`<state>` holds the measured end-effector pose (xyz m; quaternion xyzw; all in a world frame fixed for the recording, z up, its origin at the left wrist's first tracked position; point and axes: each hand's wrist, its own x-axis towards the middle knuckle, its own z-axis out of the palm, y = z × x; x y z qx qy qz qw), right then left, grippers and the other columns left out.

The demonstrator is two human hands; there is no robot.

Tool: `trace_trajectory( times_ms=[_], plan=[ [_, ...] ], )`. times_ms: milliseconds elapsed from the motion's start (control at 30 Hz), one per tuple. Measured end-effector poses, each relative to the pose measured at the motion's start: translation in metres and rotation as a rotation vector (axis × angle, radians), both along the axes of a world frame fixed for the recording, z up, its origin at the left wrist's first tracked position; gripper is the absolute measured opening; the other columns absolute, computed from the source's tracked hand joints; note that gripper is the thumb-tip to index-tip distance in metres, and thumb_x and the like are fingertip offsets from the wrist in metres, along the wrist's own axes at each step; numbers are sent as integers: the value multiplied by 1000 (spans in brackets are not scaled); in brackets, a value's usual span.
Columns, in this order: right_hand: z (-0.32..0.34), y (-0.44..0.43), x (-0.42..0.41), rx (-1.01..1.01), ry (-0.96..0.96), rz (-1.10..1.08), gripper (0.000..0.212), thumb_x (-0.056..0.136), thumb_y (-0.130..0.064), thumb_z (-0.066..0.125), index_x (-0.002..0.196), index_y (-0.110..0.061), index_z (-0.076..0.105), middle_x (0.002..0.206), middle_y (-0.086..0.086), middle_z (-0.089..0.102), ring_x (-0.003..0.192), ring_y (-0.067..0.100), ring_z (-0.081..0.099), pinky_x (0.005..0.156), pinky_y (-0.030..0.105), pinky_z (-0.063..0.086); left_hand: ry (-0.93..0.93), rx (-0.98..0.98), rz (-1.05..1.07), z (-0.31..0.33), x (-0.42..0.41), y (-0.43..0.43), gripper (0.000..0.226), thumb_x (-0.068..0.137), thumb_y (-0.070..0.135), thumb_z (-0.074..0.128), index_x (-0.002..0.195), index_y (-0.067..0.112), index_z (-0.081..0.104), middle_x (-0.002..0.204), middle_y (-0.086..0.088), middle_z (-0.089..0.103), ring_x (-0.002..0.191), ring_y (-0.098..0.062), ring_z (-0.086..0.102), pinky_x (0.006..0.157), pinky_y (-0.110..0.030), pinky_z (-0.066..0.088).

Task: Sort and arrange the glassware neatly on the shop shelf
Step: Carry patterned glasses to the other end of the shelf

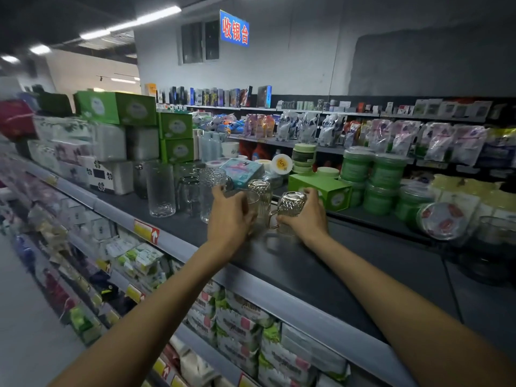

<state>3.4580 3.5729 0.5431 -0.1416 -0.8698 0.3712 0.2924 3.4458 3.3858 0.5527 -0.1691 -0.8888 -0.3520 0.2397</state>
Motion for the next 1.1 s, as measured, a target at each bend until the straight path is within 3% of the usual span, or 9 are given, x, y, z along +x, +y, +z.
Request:
trace_trajectory(
  times_ms=[67,133,200,300,400,567,733,967,1100],
  plan=[
    [3,5,10,-15,11,0,99,61,-33,97,143,-17,42,141,12,48,127,30,52,101,34,44,-17,27,-26,1,-3,-3,22,89,25,79,83,19,58,147,-22,42,125,-39,58,94,-39,50],
    [6,12,23,-59,33,7,96,59,-32,99,138,-17,46,137,10,51,123,26,53,98,29,42,-21,66,-84,0,-4,-6,29,83,29,85,75,27,57,116,-15,65,111,-37,64,87,-37,53],
    [13,19,38,-121,67,8,96,54,-36,101,133,-19,50,133,7,54,120,23,56,99,31,46,-37,119,-127,0,-3,-7,31,77,34,89,70,28,59,91,-8,70,98,-32,67,81,-42,58],
    [25,30,69,-204,113,34,102,41,-51,99,128,-22,54,129,5,59,113,19,61,100,38,53,-43,244,-237,4,19,0,21,76,31,90,79,17,74,81,-3,75,86,-26,72,76,-44,60],
    [33,45,107,-260,173,44,105,29,-59,93,122,-24,58,122,1,66,107,15,67,97,40,57,-74,373,-376,15,54,16,26,77,27,90,78,8,73,79,-6,75,82,-27,72,74,-46,61],
    [48,69,197,-345,246,21,86,56,-26,101,129,-20,57,120,-4,69,105,9,68,93,28,56,-152,492,-588,30,114,53,28,77,23,88,73,6,65,79,-12,69,77,-23,66,74,-42,56],
    [45,93,301,-433,358,-68,73,65,-25,96,124,-32,55,123,-11,67,108,3,67,89,22,55,-125,552,-724,36,172,101,41,63,44,86,73,8,69,88,-7,70,95,-34,65,86,-53,55],
    [20,136,444,-408,501,-357,66,68,-5,92,121,-25,58,111,-8,72,97,1,71,76,16,56,-171,494,-883,31,263,194,34,50,51,91,68,28,74,121,9,63,117,-2,60,87,-10,50],
    [10,162,522,-364,537,-477,65,66,2,90,118,-24,60,103,-10,73,91,4,72,72,16,56,-206,450,-1019,27,326,244,36,51,51,92,78,36,74,120,12,63,115,-4,63,100,-36,55]
  ],
)
